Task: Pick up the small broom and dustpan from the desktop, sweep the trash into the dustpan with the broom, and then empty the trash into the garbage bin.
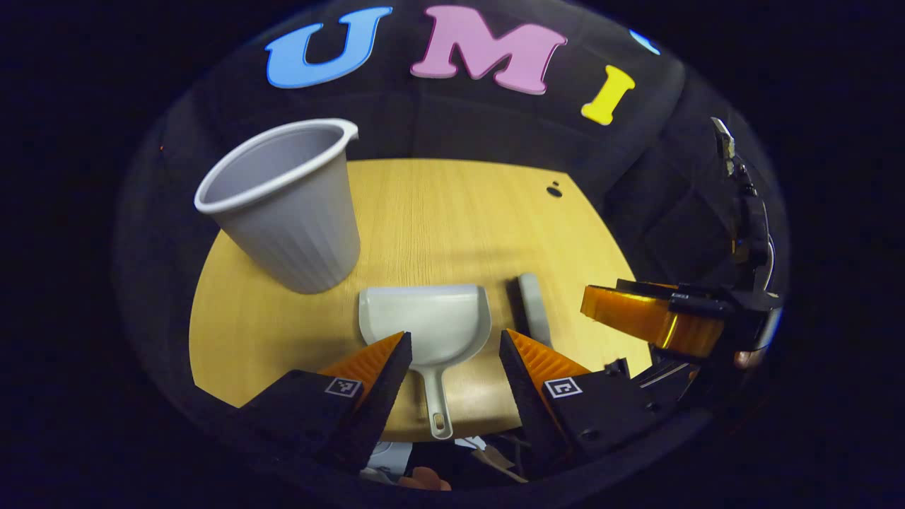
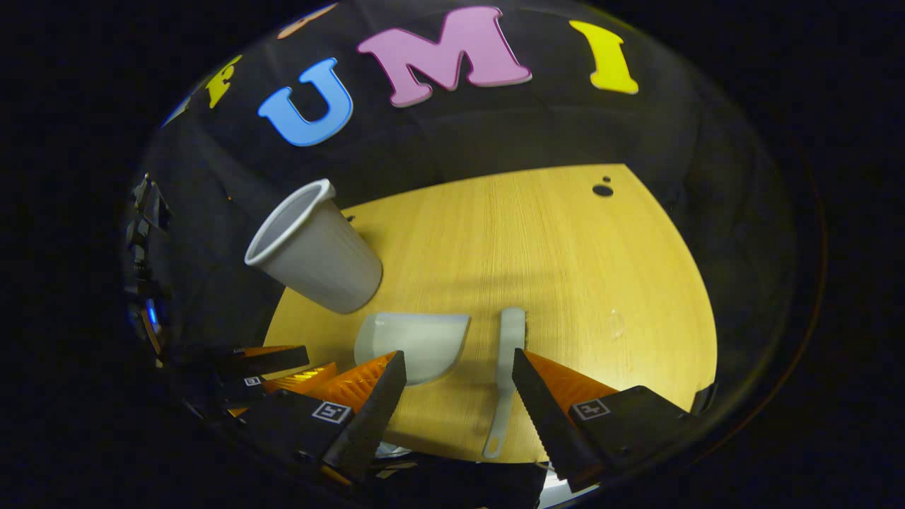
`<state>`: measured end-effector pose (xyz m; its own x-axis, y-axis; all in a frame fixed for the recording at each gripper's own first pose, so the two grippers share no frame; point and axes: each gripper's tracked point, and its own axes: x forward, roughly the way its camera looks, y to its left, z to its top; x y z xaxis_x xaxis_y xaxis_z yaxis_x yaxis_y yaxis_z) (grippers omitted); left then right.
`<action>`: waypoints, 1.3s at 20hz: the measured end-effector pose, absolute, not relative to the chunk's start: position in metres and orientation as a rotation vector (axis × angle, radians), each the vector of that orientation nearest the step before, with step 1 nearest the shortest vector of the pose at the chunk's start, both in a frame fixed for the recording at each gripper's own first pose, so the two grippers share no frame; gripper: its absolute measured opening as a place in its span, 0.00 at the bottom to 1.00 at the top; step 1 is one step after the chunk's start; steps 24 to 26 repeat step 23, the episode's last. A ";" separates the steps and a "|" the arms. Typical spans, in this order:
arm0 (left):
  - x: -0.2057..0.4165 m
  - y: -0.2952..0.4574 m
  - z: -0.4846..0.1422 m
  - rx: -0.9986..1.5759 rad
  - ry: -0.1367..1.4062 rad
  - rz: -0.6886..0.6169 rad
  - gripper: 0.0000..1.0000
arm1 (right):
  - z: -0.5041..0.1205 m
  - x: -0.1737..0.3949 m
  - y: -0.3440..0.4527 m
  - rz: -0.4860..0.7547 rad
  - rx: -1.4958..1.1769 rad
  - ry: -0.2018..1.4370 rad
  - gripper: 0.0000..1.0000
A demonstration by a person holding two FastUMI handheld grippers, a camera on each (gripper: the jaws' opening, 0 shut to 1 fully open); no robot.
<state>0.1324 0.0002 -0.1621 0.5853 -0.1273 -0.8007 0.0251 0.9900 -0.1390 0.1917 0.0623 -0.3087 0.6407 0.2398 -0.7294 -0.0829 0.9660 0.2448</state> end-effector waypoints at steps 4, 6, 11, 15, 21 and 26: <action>0.147 -0.001 -0.091 -0.064 0.726 -0.106 0.76 | -0.231 0.214 0.070 0.195 0.144 0.623 0.97; 0.148 0.003 -0.057 -0.035 0.618 -0.108 0.76 | -0.196 0.225 0.077 0.208 0.130 0.501 0.97; 0.123 0.015 0.022 0.005 0.312 -0.087 0.76 | -0.111 0.225 0.089 0.218 0.127 0.203 0.97; 0.101 0.033 0.024 0.003 0.110 -0.008 0.75 | -0.077 0.229 0.078 0.173 0.120 0.076 0.96; 0.087 0.057 0.006 -0.038 0.107 0.042 0.74 | -0.079 0.229 0.085 0.166 0.141 0.066 0.96; 0.083 0.066 0.001 -0.058 0.110 0.061 0.74 | -0.080 0.229 0.091 0.170 0.138 0.062 0.96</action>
